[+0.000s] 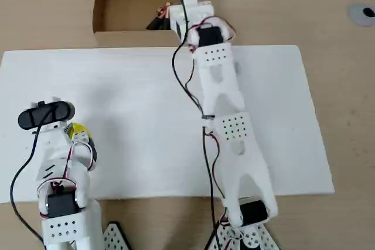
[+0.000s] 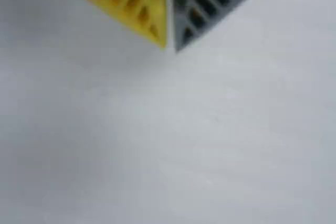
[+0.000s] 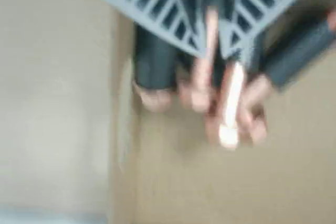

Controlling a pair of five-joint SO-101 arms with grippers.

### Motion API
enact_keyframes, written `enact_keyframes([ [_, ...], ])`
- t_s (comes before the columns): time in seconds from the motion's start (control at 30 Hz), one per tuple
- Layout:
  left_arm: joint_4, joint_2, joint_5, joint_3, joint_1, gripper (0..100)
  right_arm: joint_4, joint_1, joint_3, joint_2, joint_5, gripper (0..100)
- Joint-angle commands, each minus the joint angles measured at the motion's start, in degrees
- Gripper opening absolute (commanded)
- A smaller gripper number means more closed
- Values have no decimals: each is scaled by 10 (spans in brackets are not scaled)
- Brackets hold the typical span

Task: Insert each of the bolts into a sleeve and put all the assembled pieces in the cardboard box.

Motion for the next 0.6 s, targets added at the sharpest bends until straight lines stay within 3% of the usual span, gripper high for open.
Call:
enact_keyframes([
  [0.0,1,-7,-6,-35,-8,4,221,5,-41,-155,1,10],
  [0.1,1,-7,-6,-36,-8,4,375,6,-41,-221,1,10],
  [0.33,5,-7,-7,-35,-8,4,377,87,40,-405,1,9],
  [0.43,52,-7,-7,-33,4,5,377,95,173,-508,1,9],
  [0.57,122,-7,-7,-38,47,6,375,92,456,-687,2,9],
])
